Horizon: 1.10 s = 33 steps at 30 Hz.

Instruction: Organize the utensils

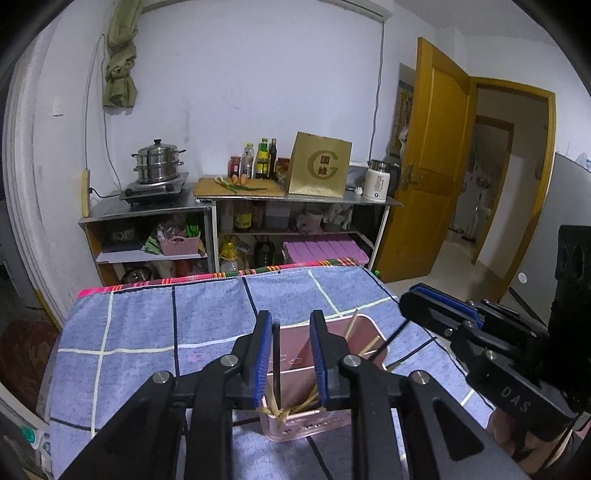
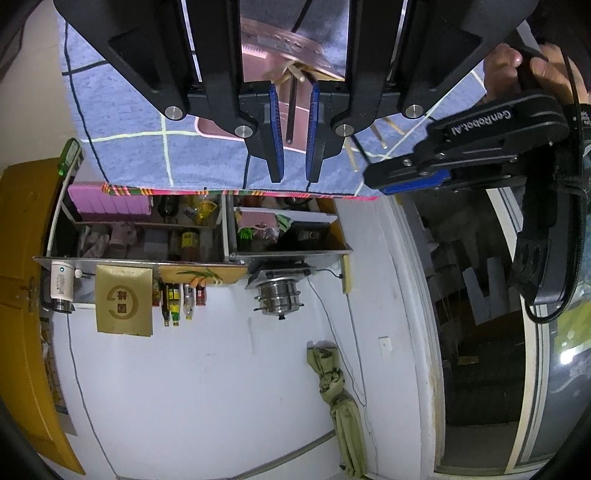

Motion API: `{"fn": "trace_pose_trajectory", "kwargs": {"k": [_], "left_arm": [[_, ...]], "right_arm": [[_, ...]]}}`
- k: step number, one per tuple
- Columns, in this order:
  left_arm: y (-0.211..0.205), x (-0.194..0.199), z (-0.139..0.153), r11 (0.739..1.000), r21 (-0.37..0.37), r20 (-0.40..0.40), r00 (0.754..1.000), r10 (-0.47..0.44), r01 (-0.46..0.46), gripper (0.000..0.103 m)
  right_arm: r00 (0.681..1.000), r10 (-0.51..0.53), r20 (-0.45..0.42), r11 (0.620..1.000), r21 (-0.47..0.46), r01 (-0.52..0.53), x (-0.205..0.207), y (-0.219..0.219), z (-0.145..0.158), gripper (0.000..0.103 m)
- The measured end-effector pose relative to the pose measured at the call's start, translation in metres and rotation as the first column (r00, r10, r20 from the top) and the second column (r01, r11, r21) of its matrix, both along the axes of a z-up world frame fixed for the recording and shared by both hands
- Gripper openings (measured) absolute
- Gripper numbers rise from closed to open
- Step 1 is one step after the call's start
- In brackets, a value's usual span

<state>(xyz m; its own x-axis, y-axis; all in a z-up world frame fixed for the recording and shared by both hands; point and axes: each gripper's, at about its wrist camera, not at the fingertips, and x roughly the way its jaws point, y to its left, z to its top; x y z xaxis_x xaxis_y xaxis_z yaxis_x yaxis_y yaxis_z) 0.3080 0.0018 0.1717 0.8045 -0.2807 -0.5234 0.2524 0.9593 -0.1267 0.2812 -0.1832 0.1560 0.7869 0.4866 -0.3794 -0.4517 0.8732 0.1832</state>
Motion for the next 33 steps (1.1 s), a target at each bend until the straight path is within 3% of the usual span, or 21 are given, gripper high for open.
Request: {"fn": "trace_pose_trajectory", "kwargs": {"k": [11, 23, 33], "left_arm": [[0.0, -0.074, 0.006, 1.0, -0.001, 0.053, 0.999, 0.013, -0.013, 0.031], [-0.014, -0.16, -0.056, 0.998, 0.005, 0.052, 0.996, 0.069, -0.069, 0.032], [-0.021, -0.212, -0.092, 0.993, 0.023, 0.06, 0.991, 0.116, -0.117, 0.032]], "right_arm": [[0.999, -0.011, 0.046, 1.0, -0.019, 0.012, -0.056, -0.015, 0.006, 0.018], [0.999, -0.023, 0.046, 0.999, -0.048, 0.025, -0.127, -0.023, -0.039, 0.019], [0.999, -0.049, 0.023, 0.996, -0.078, 0.051, -0.171, -0.03, -0.078, 0.019]]}}
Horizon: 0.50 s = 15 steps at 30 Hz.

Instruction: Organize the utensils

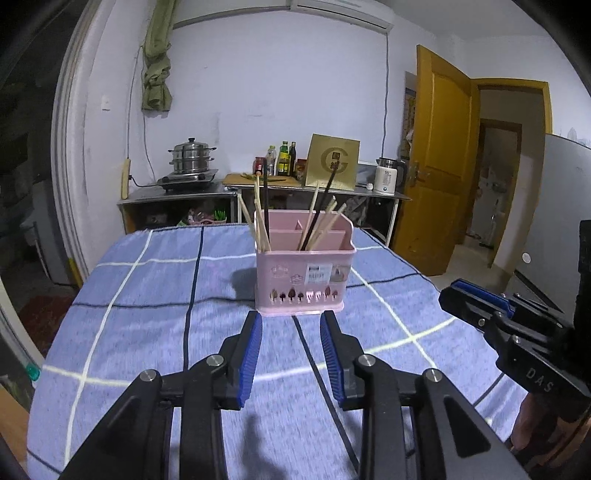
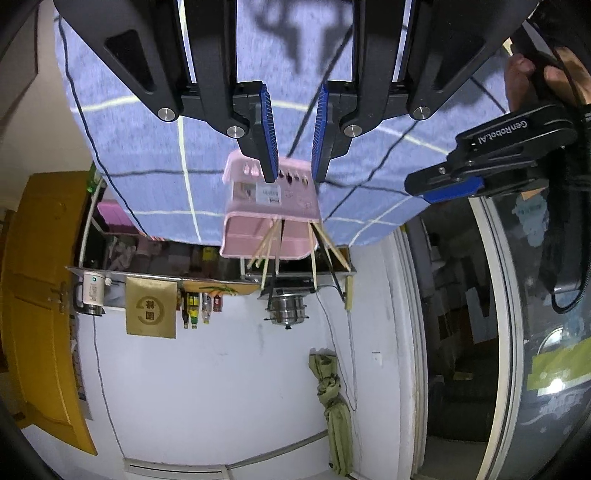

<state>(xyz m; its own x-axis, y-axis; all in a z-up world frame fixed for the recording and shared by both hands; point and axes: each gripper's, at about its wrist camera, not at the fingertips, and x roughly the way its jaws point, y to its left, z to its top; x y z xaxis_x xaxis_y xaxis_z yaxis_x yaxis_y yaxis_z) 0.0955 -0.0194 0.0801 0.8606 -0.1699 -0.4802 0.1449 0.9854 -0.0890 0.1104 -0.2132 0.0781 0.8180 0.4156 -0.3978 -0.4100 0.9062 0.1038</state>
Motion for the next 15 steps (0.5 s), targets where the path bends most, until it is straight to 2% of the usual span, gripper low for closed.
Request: {"fn": "trace_pose_trajectory", "kwargs": {"k": [15], "left_arm": [[-0.001, -0.045, -0.036, 0.999, 0.003, -0.007, 0.999, 0.049, -0.049, 0.032]], "right_arm": [[0.999, -0.026, -0.032, 0.999, -0.023, 0.025, -0.043, 0.003, -0.038, 0.019]]}}
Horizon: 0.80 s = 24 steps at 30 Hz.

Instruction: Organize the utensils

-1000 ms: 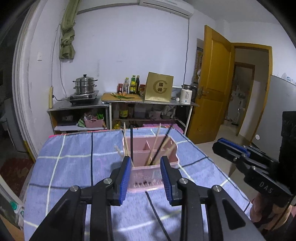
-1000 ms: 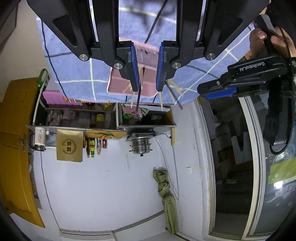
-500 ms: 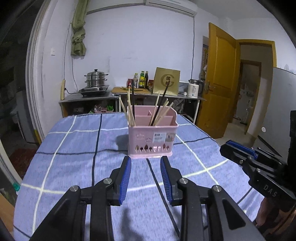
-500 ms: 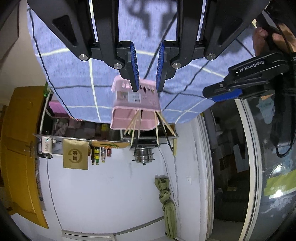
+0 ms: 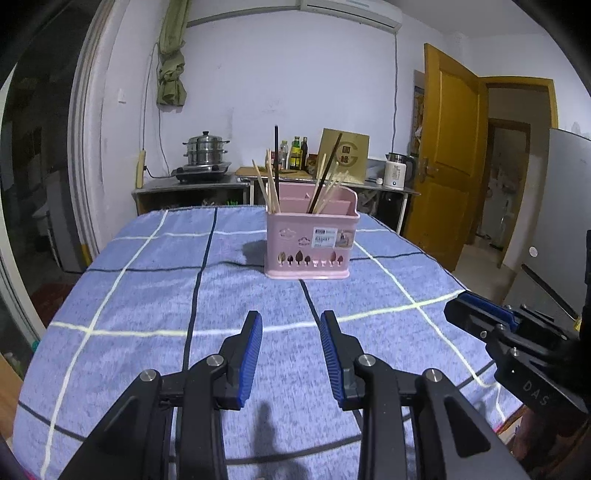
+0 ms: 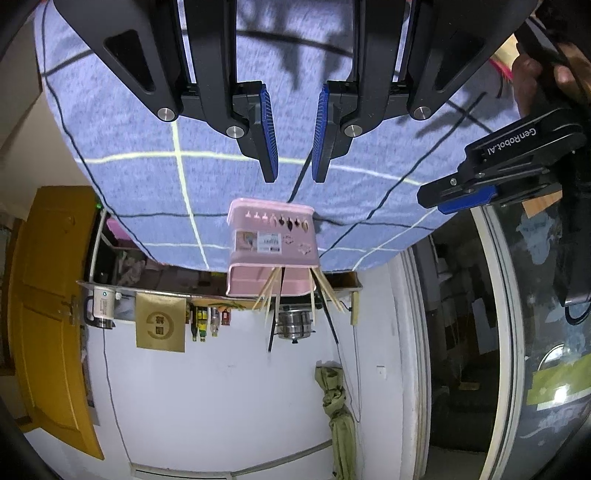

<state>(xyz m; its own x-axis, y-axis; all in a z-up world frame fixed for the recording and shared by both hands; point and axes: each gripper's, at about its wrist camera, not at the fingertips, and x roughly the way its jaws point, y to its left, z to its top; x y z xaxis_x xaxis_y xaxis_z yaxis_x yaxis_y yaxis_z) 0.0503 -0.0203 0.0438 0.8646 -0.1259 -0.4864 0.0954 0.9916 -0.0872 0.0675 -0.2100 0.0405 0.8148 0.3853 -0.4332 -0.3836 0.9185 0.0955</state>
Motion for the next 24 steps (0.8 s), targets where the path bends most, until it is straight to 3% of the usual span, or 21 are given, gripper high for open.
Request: {"fn": "trace_pose_trajectory", "kwargs": {"k": [24], "left_arm": [[0.001, -0.006, -0.019, 1.0, 0.008, -0.036, 0.999, 0.022, -0.022, 0.032]], "right_arm": [[1.0, -0.001, -0.017, 1.0, -0.012, 0.001, -0.009, 0.002, -0.01, 0.02]]}}
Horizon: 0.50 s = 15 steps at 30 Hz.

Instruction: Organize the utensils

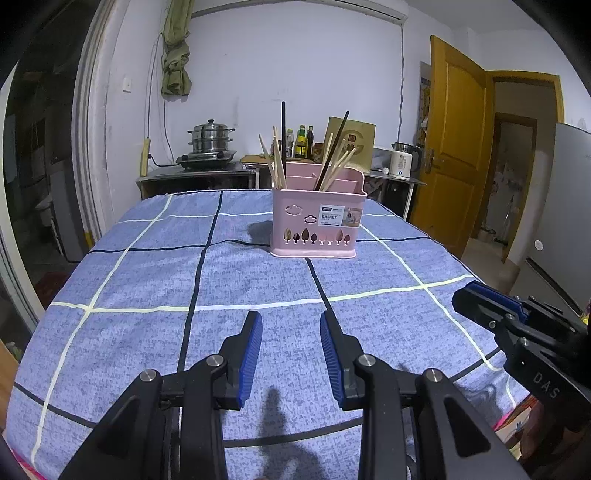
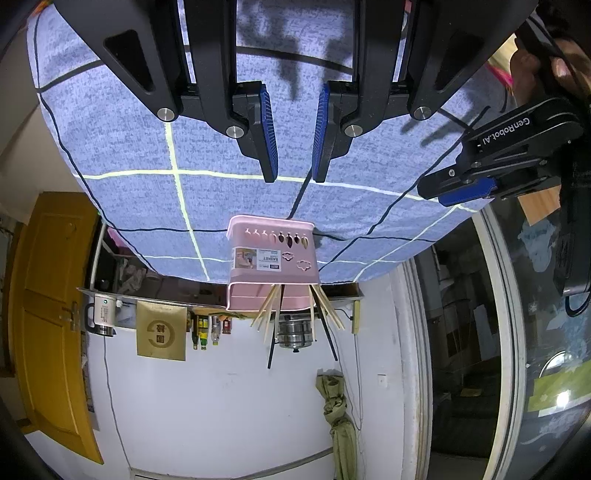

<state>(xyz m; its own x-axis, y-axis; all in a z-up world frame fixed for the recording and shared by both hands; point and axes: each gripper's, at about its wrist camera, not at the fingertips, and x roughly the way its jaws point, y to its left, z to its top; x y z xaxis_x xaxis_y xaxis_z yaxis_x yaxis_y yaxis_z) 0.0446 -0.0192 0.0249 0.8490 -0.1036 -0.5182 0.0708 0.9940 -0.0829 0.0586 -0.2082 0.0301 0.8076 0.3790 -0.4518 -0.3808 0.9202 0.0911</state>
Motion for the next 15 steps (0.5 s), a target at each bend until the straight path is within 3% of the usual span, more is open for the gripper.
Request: {"fn": "trace_pose_trajectory", "kwargs": {"k": [15], "left_arm": [[0.0012, -0.0008, -0.0022, 1.0, 0.002, -0.002, 1.0, 0.01, -0.01, 0.032]], "right_arm": [[1.0, 0.008, -0.007, 1.0, -0.003, -0.008, 0.0004, 0.0026, -0.0023, 0.02]]}}
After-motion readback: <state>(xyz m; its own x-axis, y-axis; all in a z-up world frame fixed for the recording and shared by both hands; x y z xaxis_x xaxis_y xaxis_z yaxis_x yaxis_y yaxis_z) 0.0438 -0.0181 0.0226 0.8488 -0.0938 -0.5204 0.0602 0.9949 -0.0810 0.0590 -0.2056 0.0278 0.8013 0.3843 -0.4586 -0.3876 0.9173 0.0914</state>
